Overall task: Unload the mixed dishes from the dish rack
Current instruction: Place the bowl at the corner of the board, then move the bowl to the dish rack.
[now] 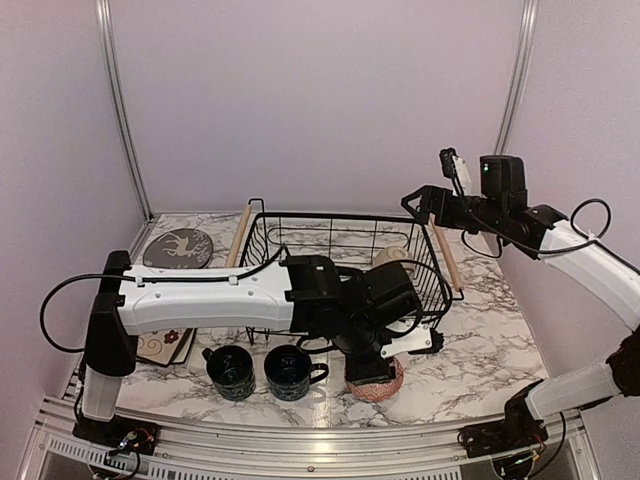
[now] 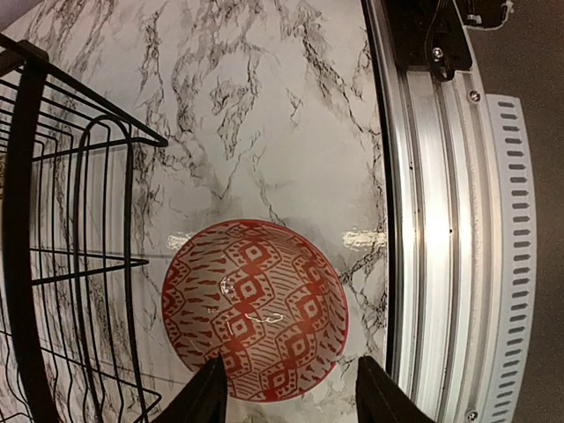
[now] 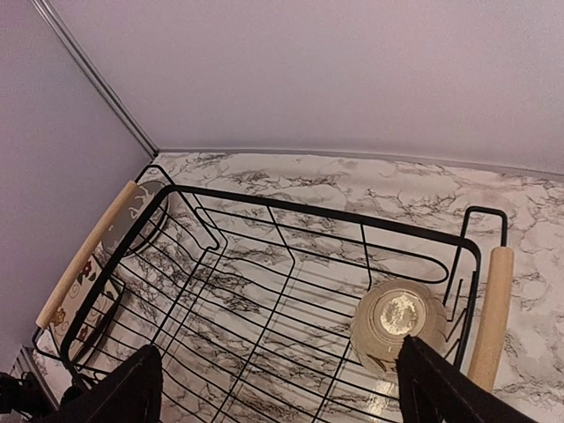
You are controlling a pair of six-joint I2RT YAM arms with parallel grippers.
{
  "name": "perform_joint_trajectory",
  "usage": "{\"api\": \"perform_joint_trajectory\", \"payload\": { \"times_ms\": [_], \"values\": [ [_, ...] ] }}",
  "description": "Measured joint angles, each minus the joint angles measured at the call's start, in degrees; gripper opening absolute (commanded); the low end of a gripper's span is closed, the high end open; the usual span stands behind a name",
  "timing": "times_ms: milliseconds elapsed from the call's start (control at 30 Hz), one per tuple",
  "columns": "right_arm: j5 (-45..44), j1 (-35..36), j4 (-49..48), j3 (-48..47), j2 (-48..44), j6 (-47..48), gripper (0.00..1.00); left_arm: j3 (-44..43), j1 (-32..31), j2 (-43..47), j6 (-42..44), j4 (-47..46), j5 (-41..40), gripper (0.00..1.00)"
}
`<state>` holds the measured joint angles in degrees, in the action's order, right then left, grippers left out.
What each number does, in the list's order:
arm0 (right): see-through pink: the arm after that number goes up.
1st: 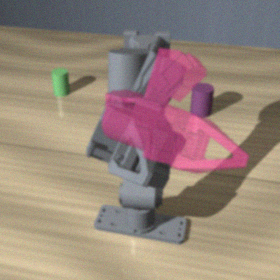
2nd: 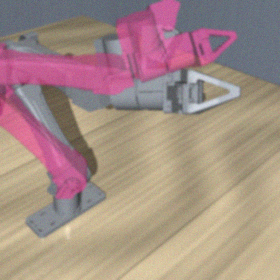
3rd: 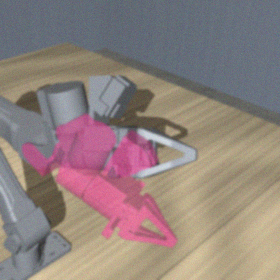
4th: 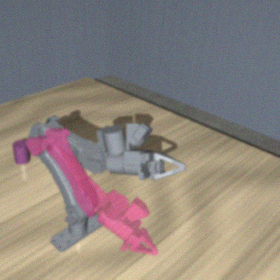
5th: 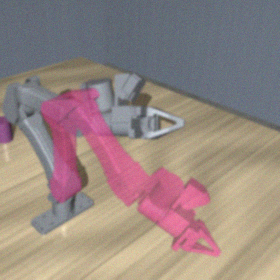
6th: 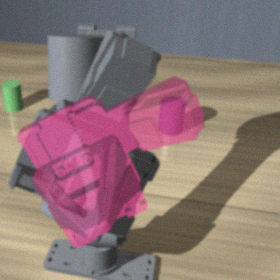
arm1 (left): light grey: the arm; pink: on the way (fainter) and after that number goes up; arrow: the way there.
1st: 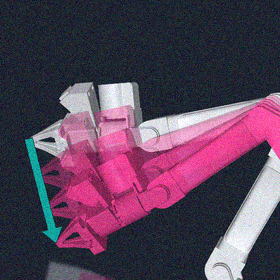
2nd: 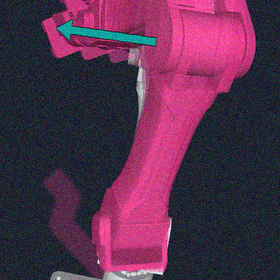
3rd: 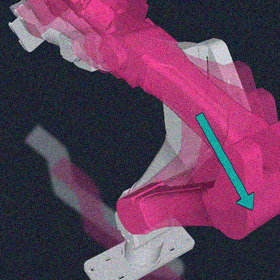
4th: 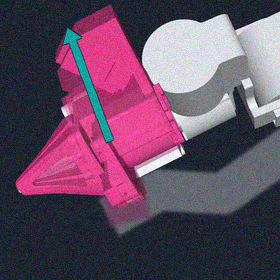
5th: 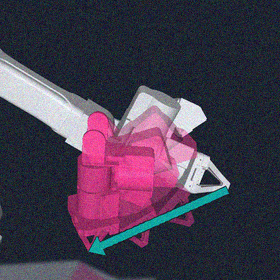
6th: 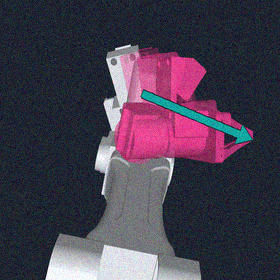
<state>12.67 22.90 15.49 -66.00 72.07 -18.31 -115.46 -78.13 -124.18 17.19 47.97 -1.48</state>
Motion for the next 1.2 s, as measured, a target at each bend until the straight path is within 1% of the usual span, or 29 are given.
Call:
{"api": "perform_joint_trajectory", "payload": {
  "times_ms": [167, 267, 300, 400, 433, 500, 567, 700, 833, 1000, 1200],
  "values": [
    [0.13, 0.0, 1.7, -1.42, 3.08, 1.14, 0.9, 1.75, 3.48, 8.57, -1.66, -2.95, 4.17, 0.57],
    [0.22, 0.24, 3.39, -3.15, 5.64, 2.34, 0.91, 5.84, 6.47, 15.37, -3.21, -7.06, 7.63, 0.7],
    [0.07, 0.48, 4.39, -4.07, 6.62, 2.82, 0.91, 7.43, 7.5, 17.79, -3.91, -8.59, 8.63, 0.72],
    [-1.84, 2.14, 7.26, -7.65, 10.12, 4.61, 0.92, 12.46, 10.51, 24.17, -5.84, -13.79, 10.75, 0.75],
    [-2.89, 3.08, 8.48, -9.25, 11.56, 5.09, 0.92, 14.21, 11.43, 26.08, -6.49, -15.39, 11.17, 0.79],
    [-5.33, 5.22, 11.58, -13.49, 15.47, 6.14, 0.92, 17.99, 13.29, 29.75, -8.2, -18.91, 11.52, 0.92],
    [-8.07, 6.73, 14.75, -18.21, 20.24, 6.54, 0.92, 21.77, 14.99, 33.09, -10.45, -22.51, 10.27, 0.96],
    [-12.5, 7.93, 19.91, -24.33, 28.89, 6.27, 0.92, 27.91, 17.49, 38.42, -14.23, -28.52, 2.64, 0.99],
    [-15.5, 7.93, 23.74, -25.16, 34.97, 5.14, 0.92, 32.41, 19.54, 42.27, -18.01, -32.74, -5.07, 0.99],
    [-17.49, 7.93, 24.87, -24.92, 36.72, 4.61, 0.92, 36.94, 21.77, 45.99, -20.98, -36.52, -9.68, 0.99],
    [-18.36, 7.89, 23.96, -24.96, 37.99, 4.63, 0.9, 39.3, 22.62, 47.08, -22.51, -39.15, -11.93, 0.99]
  ]
}}
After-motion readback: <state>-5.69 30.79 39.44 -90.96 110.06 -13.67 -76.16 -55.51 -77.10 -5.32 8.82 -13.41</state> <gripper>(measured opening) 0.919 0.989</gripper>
